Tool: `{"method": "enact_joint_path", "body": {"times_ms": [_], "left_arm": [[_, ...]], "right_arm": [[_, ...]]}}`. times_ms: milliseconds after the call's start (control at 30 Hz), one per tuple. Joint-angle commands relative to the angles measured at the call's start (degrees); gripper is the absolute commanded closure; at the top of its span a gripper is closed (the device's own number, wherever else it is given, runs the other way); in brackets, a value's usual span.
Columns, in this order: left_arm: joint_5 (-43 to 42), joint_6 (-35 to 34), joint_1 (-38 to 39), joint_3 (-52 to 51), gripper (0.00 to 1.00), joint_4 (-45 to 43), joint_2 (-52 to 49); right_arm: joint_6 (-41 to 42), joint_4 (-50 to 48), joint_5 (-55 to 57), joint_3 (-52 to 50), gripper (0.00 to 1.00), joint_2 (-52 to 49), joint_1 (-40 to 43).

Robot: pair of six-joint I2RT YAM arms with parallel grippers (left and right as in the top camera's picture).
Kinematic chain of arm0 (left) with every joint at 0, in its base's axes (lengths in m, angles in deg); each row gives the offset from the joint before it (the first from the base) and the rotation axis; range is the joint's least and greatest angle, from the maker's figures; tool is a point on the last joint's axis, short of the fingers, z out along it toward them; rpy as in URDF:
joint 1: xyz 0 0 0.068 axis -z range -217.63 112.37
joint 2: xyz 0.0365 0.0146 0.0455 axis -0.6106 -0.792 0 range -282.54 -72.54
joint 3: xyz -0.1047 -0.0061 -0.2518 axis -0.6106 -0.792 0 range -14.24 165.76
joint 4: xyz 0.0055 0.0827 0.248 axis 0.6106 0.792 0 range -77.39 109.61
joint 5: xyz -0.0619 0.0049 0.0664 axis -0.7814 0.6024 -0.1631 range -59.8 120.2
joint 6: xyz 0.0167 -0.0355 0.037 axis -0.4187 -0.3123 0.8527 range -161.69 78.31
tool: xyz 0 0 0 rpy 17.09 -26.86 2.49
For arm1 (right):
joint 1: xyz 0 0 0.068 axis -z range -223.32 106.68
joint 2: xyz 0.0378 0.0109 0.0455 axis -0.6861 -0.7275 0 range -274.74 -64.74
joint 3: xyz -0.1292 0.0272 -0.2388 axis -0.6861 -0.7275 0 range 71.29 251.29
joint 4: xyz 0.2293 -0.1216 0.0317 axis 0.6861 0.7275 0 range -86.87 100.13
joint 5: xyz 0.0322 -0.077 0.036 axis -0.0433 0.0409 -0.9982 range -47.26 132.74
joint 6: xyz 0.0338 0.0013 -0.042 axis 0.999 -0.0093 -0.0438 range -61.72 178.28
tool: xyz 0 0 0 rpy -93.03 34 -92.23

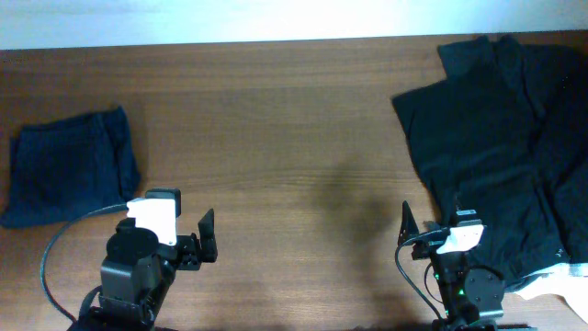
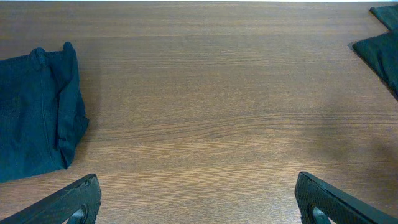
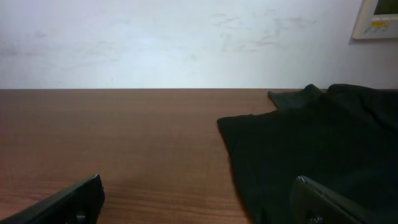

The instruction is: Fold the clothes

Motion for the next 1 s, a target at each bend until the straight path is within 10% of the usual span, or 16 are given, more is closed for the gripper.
{"method": "enact_joint_path", "body": {"times_ms": [0,267,600,967], "left_arm": [[0.42,-0.52,-0.13,-0.2,0.01,-0.09,0.31],[1.7,-0.48,-6.14,-13.22,0.01,-0.83,16.31],[-7.58,12.9,-7.45,-45.0,0.01,-51.3,32.83],[-7.67,15.23,-7.82,-44.94,0.01,-42.05,32.81]], "right_arm": [[-0.44,0.42,0.72,-0.28,0.01,0.44,-0.26],[-0.44,0.42,0.72,-0.28,0.01,0.44,-0.26],[-0.44,0.42,0.72,-0.28,0.01,0.44,-0.26],[-0.44,0.42,0.7,-0.28,0.01,0.44,-0.26]]}}
